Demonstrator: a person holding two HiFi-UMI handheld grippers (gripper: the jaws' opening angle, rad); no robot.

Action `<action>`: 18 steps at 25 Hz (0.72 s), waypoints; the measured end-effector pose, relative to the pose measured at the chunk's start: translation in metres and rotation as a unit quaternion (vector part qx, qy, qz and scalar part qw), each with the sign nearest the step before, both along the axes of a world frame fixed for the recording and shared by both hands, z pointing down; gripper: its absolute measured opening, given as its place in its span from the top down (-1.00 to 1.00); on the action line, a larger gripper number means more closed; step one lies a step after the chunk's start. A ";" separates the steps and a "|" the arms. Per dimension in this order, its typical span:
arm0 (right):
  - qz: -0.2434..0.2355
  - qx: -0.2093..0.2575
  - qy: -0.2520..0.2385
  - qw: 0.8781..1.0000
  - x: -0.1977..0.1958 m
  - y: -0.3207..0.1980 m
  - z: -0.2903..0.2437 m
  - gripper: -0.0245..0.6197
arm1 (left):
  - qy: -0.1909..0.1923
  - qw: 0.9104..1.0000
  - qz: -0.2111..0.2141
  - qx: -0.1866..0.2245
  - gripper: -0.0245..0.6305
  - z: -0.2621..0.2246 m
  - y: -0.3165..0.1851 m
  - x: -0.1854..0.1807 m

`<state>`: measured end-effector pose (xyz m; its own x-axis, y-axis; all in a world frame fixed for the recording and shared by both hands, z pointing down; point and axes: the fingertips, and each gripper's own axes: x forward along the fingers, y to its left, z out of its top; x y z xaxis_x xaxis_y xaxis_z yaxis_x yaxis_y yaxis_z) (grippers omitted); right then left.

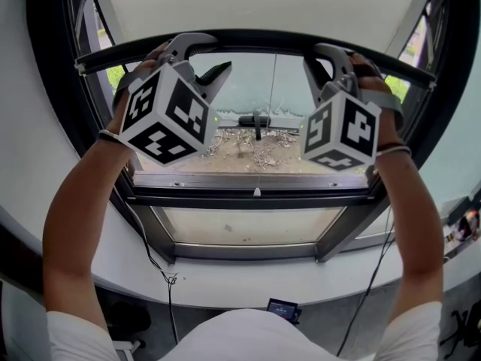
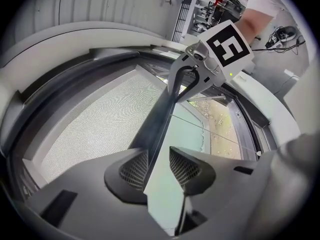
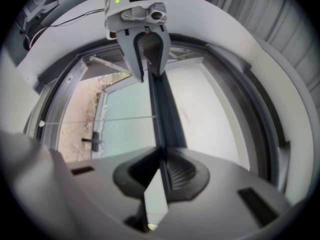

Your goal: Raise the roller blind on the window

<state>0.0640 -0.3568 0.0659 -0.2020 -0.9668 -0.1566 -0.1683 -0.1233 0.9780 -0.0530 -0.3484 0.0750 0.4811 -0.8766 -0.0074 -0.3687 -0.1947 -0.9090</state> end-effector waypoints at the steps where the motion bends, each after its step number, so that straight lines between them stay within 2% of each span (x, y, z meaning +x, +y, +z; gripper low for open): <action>1: 0.000 0.002 0.000 1.000 0.000 0.000 -0.002 0.79 | -0.001 1.000 -0.001 0.001 0.50 -0.002 0.000 0.000; 14: -0.003 0.035 0.000 0.999 0.000 0.001 -0.030 0.79 | -0.002 1.000 -0.004 0.008 0.50 -0.029 -0.002 0.000; 18: -0.022 0.068 -0.021 0.997 -0.001 0.007 -0.037 0.79 | -0.005 1.000 -0.005 0.010 0.50 -0.037 0.002 0.000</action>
